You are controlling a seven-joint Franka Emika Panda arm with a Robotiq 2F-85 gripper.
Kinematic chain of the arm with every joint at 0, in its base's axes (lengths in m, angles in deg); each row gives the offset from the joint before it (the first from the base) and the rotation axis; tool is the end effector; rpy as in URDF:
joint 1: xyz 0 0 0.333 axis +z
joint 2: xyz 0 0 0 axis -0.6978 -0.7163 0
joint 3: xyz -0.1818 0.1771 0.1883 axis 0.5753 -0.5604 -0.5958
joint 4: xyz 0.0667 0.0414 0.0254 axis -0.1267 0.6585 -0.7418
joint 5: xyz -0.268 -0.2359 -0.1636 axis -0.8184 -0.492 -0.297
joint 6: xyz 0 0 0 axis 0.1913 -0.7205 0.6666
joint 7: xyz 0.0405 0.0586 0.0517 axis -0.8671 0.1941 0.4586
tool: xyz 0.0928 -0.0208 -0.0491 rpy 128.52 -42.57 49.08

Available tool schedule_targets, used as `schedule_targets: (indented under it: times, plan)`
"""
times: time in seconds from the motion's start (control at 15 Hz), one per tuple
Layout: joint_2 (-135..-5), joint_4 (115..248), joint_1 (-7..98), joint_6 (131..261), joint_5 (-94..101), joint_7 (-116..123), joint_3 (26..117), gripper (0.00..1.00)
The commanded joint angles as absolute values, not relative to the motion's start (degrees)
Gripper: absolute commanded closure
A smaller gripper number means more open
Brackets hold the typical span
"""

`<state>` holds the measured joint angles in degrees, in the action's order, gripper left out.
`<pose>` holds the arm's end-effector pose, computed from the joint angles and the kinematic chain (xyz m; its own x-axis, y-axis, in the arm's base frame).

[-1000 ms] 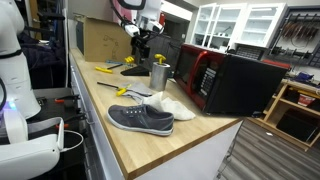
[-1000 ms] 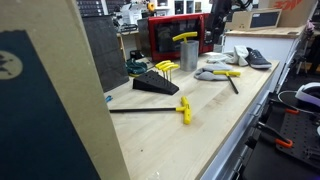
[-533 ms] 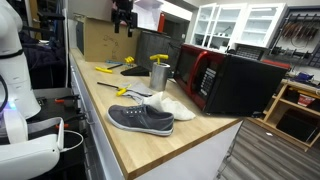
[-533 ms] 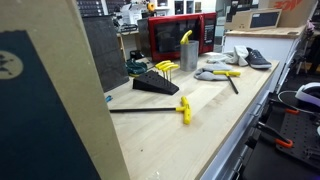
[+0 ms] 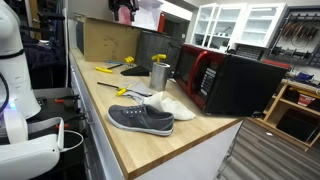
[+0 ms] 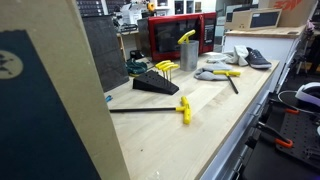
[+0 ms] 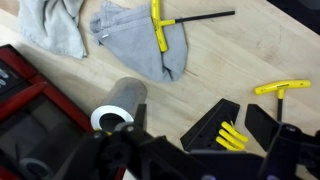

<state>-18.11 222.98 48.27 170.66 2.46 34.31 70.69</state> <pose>0.3831 -0.0040 0.5724 0.8665 0.4776 0.1450 0.4644 -0.8779 0.1165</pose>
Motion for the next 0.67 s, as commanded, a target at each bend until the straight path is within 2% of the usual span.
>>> schedule_targets:
  times: [0.0,0.4,0.6]
  plan:
    - [-19.3,221.7,49.1,170.5,1.4,34.7,71.2,0.00]
    - [-23.5,218.6,49.0,170.5,0.8,35.0,71.0,0.00]
    - [-22.8,221.9,50.5,170.8,1.0,34.3,69.2,0.00]
